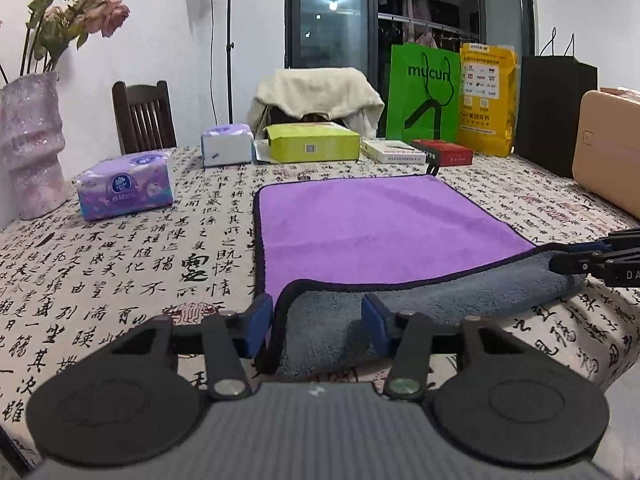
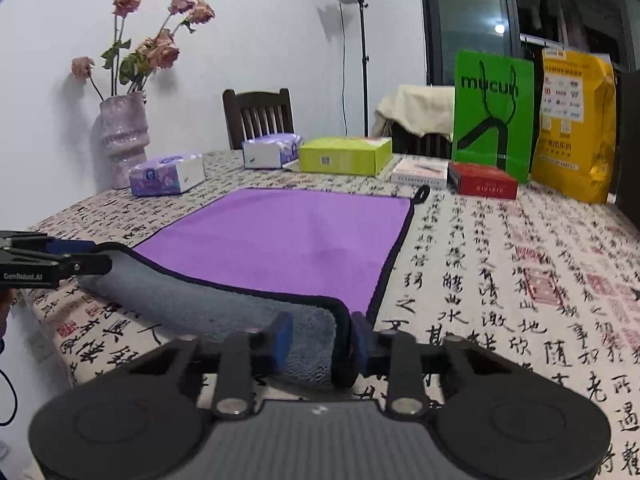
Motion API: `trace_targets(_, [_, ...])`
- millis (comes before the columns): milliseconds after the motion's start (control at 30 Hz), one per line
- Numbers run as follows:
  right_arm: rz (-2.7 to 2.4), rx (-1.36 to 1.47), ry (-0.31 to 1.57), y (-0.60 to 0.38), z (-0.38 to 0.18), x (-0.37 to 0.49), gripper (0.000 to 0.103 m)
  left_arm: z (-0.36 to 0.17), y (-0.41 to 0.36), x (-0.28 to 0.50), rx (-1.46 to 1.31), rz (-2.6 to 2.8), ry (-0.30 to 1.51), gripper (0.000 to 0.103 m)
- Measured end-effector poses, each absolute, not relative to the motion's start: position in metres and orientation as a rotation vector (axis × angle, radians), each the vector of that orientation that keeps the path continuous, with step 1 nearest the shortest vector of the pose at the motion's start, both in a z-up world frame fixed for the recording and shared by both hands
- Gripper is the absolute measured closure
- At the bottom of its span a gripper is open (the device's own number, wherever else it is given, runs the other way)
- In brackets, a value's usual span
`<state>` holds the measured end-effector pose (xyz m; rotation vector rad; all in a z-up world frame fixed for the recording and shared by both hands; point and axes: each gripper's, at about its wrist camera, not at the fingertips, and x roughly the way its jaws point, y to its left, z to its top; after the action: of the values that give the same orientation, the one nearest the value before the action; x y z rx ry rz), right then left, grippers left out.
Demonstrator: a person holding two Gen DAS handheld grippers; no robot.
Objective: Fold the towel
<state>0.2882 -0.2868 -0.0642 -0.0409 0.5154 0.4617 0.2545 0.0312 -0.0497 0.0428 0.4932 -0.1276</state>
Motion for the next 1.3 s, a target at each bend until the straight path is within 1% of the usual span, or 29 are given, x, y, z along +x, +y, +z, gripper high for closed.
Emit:
trace_targets(167, [0.473,-0.025,0.54,-0.287,-0.064,0.291,0.089,-0.052,0.032,0.26,0.037,-0.136,0.517,0.055])
trace_targets(300, [0.473,-0.028,0.542,-0.286,-0.064,0.29,0.089,-0.054,0.035,0.263,0.015,-0.139,0.547,0.065])
trace_targets(367, [0.47,-0.027,0.551,-0.287,-0.066,0.291,0.088,-0.055,0.036,0.265,0.008,-0.124,0.56,0.066])
trace_targets(400, [0.468,-0.022,0.551,-0.287,-0.067,0.29,0.088,-0.055,0.038,0.265,0.001,-0.12,0.563,0.068])
trace_targets(467, [0.471,-0.029,0.55,-0.287,-0.067,0.289,0.089,-0.054,0.041,0.263,-0.005,-0.116,0.56,0.079])
trace_targets(500, [0.477,-0.039,0.549,-0.286,-0.067,0.288,0.091,-0.053,0.041,0.263,-0.003,-0.116,0.558,0.086])
trace_targets(533, [0.485,-0.047,0.543,-0.286,-0.066,0.287,0.094,-0.052,0.041,0.262,0.001,-0.119,0.557,0.088])
trace_targets(567, [0.493,-0.053,0.539,-0.286,-0.066,0.286,0.096,-0.051,0.041,0.261,0.005,-0.126,0.558,0.089])
trace_targets(700, [0.499,-0.071,0.521,-0.283,-0.063,0.28,0.099,-0.05,0.04,0.26,-0.002,-0.129,0.577,0.09])
trace_targets(900, [0.496,-0.087,0.498,-0.282,-0.056,0.276,0.099,-0.044,0.039,0.254,0.031,-0.14,0.555,0.096])
trace_targets(1300, [0.49,-0.134,0.523,-0.279,-0.037,0.284,0.099,-0.019,0.041,0.264,0.027,-0.148,0.543,0.097])
